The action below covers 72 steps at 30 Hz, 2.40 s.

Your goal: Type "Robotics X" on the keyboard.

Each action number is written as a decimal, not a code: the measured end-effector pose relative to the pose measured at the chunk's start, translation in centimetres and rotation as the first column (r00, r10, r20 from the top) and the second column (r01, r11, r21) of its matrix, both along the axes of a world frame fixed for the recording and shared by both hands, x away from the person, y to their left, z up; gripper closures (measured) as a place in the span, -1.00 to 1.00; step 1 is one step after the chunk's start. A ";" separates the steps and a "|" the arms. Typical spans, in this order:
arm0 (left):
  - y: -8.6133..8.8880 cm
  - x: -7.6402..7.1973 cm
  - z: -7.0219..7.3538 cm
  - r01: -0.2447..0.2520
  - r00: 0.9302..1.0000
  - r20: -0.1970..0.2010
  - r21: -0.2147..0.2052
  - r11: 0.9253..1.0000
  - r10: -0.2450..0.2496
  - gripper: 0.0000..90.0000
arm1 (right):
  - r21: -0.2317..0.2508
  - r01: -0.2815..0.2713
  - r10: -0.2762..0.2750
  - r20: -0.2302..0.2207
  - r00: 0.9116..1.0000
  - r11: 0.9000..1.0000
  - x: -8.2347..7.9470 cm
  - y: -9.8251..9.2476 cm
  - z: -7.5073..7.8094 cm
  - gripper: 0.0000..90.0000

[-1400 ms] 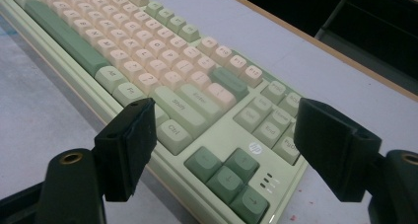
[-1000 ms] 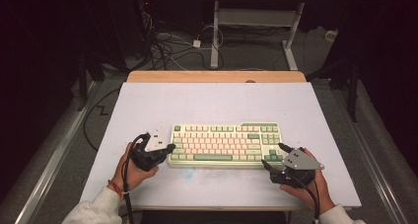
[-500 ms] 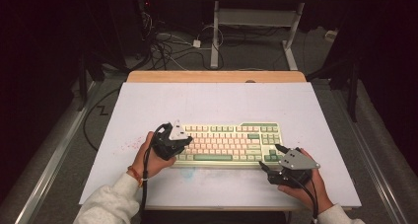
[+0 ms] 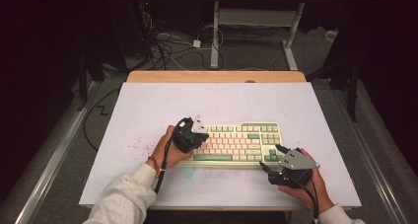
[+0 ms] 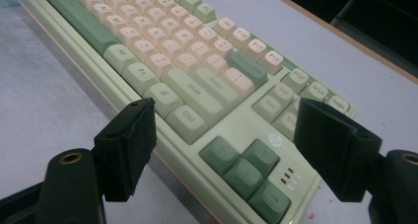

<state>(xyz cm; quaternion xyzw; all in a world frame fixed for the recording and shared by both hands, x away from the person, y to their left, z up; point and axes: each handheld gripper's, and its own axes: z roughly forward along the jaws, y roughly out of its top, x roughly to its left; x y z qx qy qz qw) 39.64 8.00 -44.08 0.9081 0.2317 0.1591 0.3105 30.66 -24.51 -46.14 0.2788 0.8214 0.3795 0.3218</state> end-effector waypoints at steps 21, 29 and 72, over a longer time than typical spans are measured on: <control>-1.6 0.6 -0.6 0.013 1.000 -0.005 0.051 0.999 -0.012 0.92 | -0.021 -0.025 0.024 -0.028 0.999 0.999 0.1 0.1 -0.3 -0.45; -1.8 0.7 -1.0 0.015 1.000 -0.013 0.066 0.998 -0.014 0.95 | -0.025 -0.033 0.032 -0.035 0.999 0.999 0.1 0.2 -0.3 -0.45; 1.2 -2.9 2.0 -0.013 0.976 0.216 -0.074 0.997 0.029 -0.42 | -0.024 -0.022 0.021 -0.030 0.999 0.999 0.0 0.0 -0.2 -0.45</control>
